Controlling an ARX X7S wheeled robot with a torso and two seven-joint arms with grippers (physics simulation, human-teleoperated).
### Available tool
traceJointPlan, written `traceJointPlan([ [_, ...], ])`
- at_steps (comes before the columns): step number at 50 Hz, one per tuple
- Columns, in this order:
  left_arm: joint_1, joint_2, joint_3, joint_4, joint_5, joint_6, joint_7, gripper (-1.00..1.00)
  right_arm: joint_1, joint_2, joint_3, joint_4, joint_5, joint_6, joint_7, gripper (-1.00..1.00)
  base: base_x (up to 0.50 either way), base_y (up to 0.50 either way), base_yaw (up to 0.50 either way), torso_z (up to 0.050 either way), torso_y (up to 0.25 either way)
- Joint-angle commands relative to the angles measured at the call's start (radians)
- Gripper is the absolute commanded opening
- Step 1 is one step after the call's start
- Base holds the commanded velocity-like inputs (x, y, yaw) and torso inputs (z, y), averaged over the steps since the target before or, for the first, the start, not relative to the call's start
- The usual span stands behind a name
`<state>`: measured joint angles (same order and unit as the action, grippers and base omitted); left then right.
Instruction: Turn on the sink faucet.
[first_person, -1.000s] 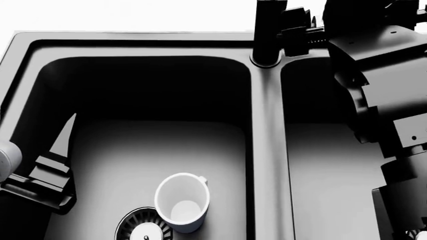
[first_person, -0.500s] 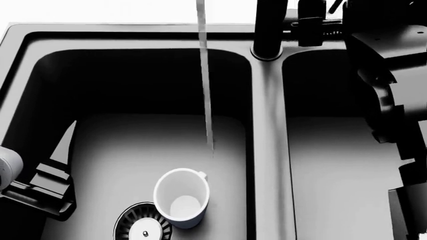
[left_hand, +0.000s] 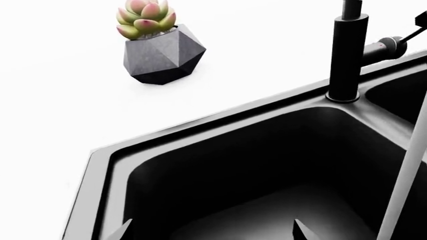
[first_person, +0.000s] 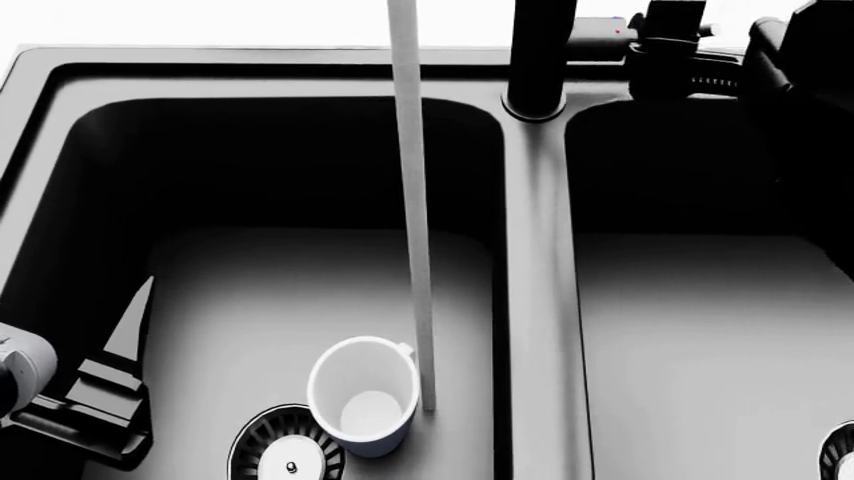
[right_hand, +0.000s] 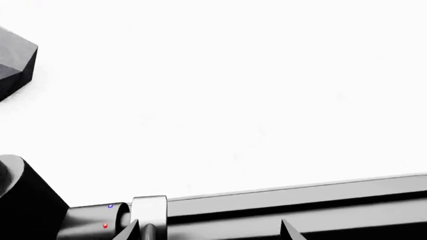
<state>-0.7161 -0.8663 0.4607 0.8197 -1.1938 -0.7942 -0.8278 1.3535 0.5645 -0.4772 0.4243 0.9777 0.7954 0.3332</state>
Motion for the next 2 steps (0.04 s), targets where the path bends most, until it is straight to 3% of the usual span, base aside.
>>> traceJointPlan([
  [1,0.043,-0.011,0.003,-0.003,0.029,0.025,0.015,1.0,0.028,0.091,0.017,-0.022,-0.162,0.084,0.09,1.0,0.0,0.0,-0.01,0.0,0.0],
  [2,0.042,-0.013,0.001,-0.008,0.029,0.028,0.021,1.0,0.029,0.093,0.017,-0.035,-0.161,0.084,0.09,1.0,0.0,0.0,-0.01,0.0,0.0],
])
